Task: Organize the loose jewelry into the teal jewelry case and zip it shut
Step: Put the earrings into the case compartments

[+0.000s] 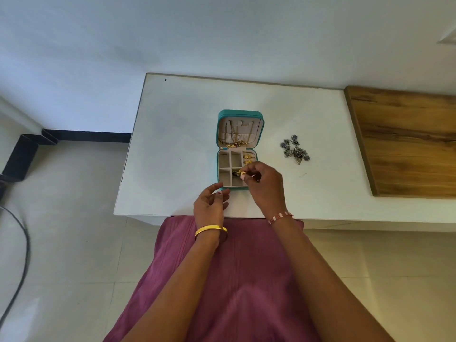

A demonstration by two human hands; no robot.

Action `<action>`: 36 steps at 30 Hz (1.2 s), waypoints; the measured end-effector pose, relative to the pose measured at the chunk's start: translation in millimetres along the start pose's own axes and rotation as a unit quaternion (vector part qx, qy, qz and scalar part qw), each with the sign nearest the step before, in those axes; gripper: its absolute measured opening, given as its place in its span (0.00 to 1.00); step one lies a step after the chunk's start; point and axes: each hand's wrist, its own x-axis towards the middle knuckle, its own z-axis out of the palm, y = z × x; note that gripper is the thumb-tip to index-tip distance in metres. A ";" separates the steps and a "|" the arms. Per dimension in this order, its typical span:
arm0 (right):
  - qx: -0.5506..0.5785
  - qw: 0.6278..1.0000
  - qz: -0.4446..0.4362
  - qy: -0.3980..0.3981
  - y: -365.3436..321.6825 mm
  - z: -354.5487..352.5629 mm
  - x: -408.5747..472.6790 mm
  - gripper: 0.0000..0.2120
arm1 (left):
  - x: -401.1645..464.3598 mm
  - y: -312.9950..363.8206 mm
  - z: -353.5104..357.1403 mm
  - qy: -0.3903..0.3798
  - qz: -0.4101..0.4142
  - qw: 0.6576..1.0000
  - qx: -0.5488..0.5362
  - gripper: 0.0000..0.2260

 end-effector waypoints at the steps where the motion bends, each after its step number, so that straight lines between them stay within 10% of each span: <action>1: -0.021 1.000 -0.007 -0.002 0.8 1.2 4.1 0.06 | 0.5 -0.9 0.4 0.004 0.005 1.000 0.007 0.11; 13: -0.095 0.992 -0.020 -0.079 2.6 5.2 15.1 0.09 | 1.4 -2.6 0.8 0.008 0.005 1.000 0.025 0.11; 36: -0.160 0.980 -0.115 0.031 21.3 9.4 10.0 0.06 | -1.5 0.0 2.2 0.007 0.010 0.999 0.051 0.11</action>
